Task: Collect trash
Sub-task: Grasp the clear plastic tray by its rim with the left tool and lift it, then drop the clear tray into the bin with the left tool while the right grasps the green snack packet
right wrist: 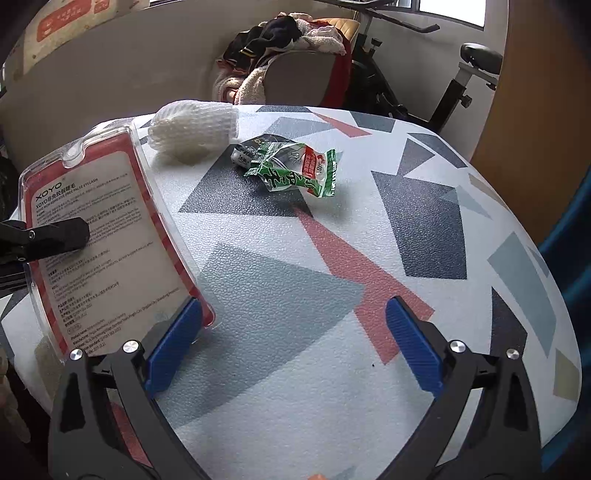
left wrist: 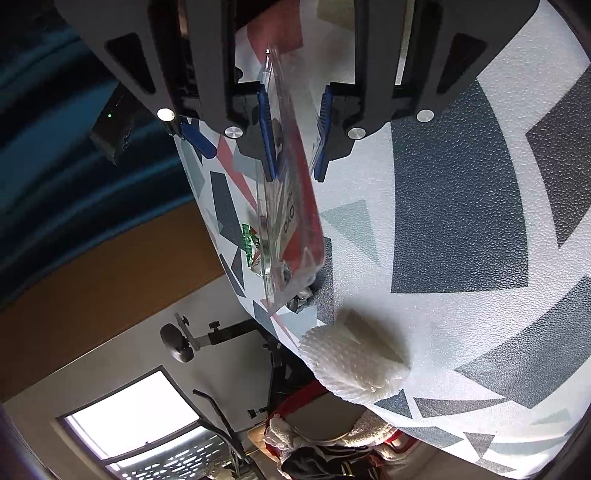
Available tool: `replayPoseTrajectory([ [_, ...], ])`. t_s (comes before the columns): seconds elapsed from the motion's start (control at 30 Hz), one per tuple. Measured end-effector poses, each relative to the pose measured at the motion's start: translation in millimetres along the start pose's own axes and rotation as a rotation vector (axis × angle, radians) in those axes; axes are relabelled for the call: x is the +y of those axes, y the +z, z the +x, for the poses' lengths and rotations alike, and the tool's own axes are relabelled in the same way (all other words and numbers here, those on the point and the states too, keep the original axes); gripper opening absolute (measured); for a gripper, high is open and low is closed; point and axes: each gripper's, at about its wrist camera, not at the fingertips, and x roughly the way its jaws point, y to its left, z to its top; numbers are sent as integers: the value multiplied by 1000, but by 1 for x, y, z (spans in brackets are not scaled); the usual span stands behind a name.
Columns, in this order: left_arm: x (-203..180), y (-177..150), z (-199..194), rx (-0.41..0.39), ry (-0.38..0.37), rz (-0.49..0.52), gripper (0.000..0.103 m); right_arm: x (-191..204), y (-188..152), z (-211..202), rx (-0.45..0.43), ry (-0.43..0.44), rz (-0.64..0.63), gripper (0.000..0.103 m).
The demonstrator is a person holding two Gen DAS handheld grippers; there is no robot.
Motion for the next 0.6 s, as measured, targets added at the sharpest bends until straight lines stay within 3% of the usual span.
replayPoseTrajectory([
  [0.17,-7,17,-42,-80,58,100,15,-12,16,-5,-2,64,31,97],
  [0.37,-4,41,-100,-149,128,199,15,-33,60,4,-41,114,132,96],
  [0.47,3,47,-119,-166,158,217,15,-38,83,23,-44,123,167,86],
  [0.6,16,50,-140,-191,194,211,15,-45,104,57,-3,160,259,83],
])
